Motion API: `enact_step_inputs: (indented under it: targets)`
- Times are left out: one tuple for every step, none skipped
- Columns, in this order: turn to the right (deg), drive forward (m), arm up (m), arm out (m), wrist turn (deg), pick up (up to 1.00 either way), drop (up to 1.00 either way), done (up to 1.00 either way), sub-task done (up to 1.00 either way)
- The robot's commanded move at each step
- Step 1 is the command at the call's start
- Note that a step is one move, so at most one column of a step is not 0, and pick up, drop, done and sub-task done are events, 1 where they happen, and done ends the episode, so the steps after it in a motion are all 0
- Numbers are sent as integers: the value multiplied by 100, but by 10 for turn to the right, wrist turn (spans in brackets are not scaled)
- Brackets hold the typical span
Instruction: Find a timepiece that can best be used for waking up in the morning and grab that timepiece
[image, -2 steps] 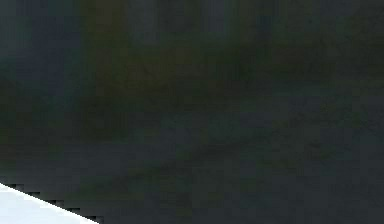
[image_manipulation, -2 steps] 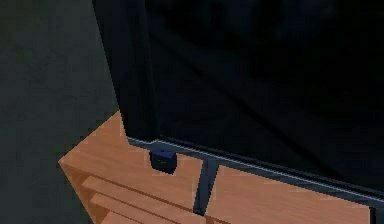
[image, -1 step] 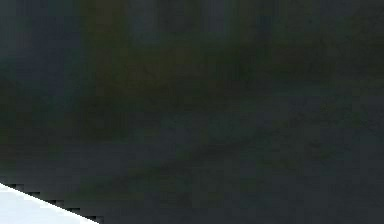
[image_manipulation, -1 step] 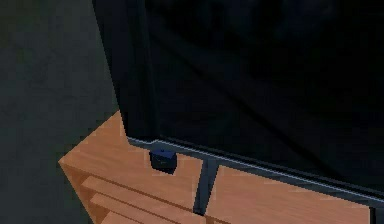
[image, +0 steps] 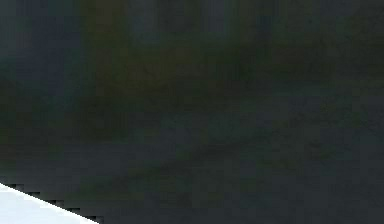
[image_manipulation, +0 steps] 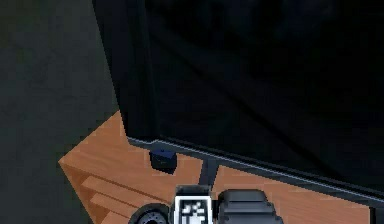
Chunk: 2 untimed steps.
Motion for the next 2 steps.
enact_step_inputs:
  targets:
    - [0,0,0,26,0,0,0,0,0]
    - [0,0,0,0,450,0,0,0,0]
